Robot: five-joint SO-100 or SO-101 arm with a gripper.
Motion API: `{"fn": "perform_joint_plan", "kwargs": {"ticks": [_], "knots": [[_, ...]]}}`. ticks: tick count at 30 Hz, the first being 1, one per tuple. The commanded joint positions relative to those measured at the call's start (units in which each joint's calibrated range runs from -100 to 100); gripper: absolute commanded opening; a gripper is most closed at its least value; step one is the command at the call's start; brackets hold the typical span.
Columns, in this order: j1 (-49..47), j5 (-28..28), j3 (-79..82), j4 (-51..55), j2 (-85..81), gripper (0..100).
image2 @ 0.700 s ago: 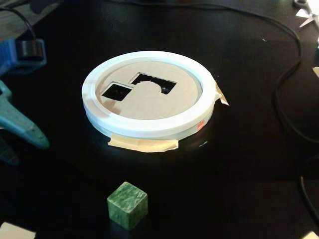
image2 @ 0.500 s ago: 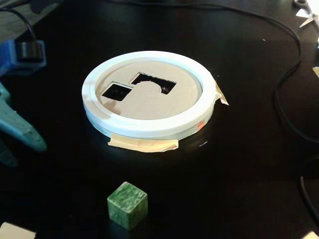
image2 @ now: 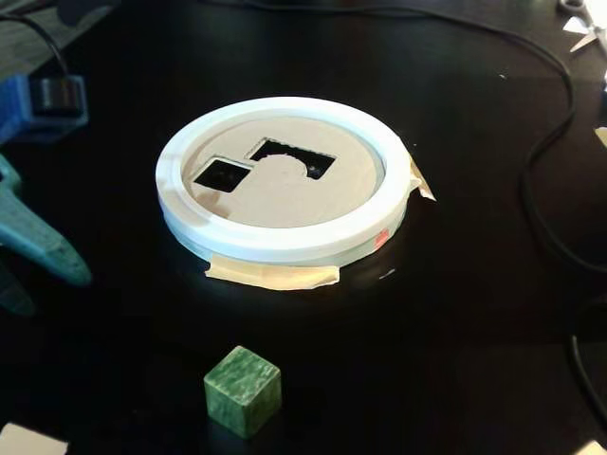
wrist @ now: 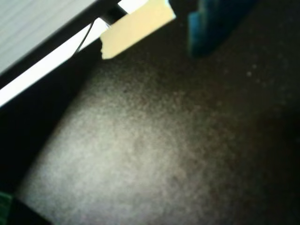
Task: Pick up the square block and drop it in corresponding square shaped hole
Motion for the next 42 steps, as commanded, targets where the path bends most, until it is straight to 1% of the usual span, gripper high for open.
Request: {"fn": "perform_joint_plan", "kwargs": {"ticks": [1, 12, 16, 22, 26, 30, 31, 36, 37, 41, 42], "knots": [[0.8, 0.1, -0.1, -1.8, -0.5, 92], [0.8, 0.1, -0.2, -1.9, -0.5, 92], [-0.9, 0.0, -1.4, -2.0, -0.5, 92], [-1.1, 0.0, -8.1, -8.2, -0.5, 92], [-1.1, 0.0, -11.2, -8.9, -0.5, 92], [-1.2, -0.1, -18.2, -8.9, 1.6, 92], [-1.2, -0.1, -20.2, -8.9, 3.4, 92], [-1.2, -0.1, -37.9, -9.0, 27.5, 92], [-1.2, -0.1, -45.9, -8.8, 37.6, 92], [-1.2, -0.1, -63.0, -7.6, 57.8, 92], [-1.3, -0.2, -69.9, -7.4, 66.6, 92]]}}
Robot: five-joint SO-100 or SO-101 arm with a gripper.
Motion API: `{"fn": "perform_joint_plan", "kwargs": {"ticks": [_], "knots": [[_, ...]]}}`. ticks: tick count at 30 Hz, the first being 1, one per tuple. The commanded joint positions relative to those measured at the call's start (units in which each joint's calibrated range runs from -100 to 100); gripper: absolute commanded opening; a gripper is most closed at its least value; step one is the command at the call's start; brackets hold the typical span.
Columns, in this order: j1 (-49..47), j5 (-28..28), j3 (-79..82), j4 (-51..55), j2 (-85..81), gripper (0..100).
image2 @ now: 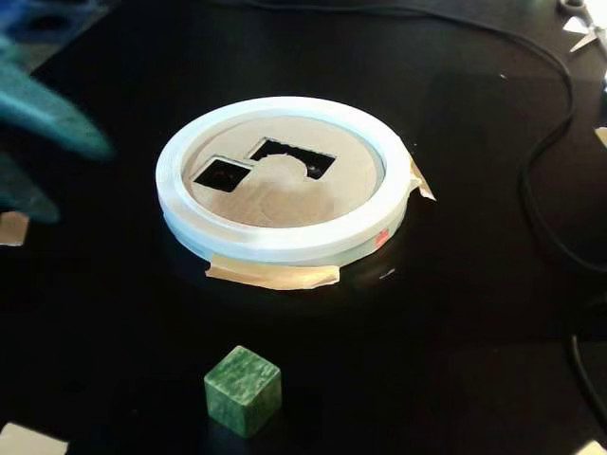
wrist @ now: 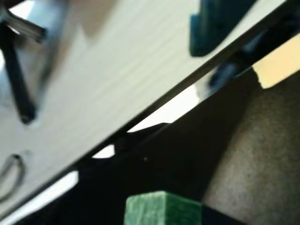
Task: Pick up the square block and drop it in corresponding square shaped hole
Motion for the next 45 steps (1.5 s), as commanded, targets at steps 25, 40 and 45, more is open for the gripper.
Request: {"fn": "perform_joint_plan", "kwargs": {"ticks": [25, 40, 45], "knots": [[-5.2, -2.8, -66.2, 17.2, 83.0, 92], [-4.3, -2.8, -68.3, 16.2, 88.6, 91], [-3.9, -2.8, -68.2, 16.2, 88.8, 75]]}}
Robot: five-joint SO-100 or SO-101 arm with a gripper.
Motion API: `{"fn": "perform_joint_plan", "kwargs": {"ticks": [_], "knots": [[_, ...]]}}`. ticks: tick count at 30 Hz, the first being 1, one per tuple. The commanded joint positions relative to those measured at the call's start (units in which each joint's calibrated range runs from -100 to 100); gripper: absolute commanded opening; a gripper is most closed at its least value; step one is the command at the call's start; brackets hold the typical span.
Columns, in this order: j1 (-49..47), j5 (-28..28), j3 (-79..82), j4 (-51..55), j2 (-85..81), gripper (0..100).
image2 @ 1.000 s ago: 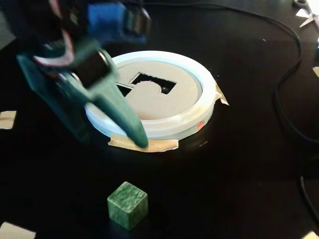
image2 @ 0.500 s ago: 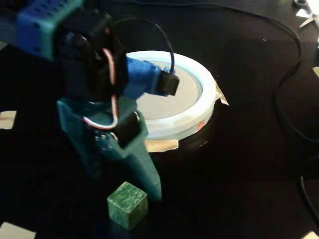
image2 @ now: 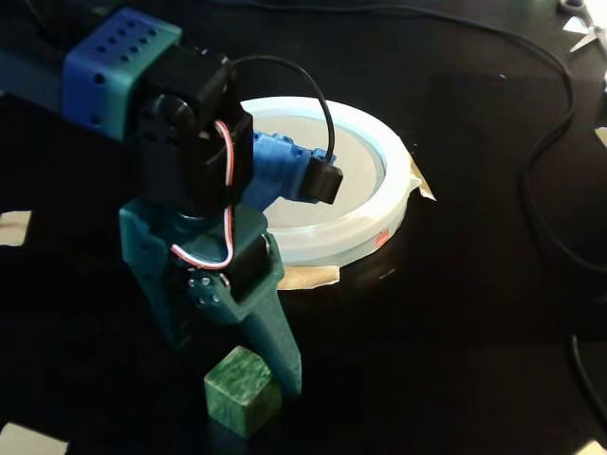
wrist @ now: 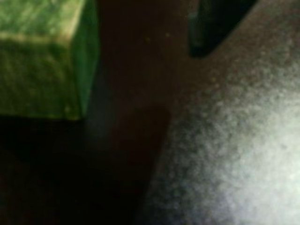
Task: Pick up the square block and drop it in corresponding square shaped hole
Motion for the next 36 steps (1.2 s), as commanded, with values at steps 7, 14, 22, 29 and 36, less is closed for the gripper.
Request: {"fn": "perform_joint_plan", "kwargs": {"ticks": [7, 14, 22, 29, 36], "knots": [[1.0, -0.1, -5.0, -0.5, -0.4, 61], [1.0, -0.1, -5.0, -0.5, -0.4, 55], [0.6, -0.1, -5.0, -0.6, -0.6, 36], [-0.3, -0.1, -5.1, 0.3, -1.8, 33], [-0.5, -0.1, -4.3, 0.7, -7.7, 33]]}}
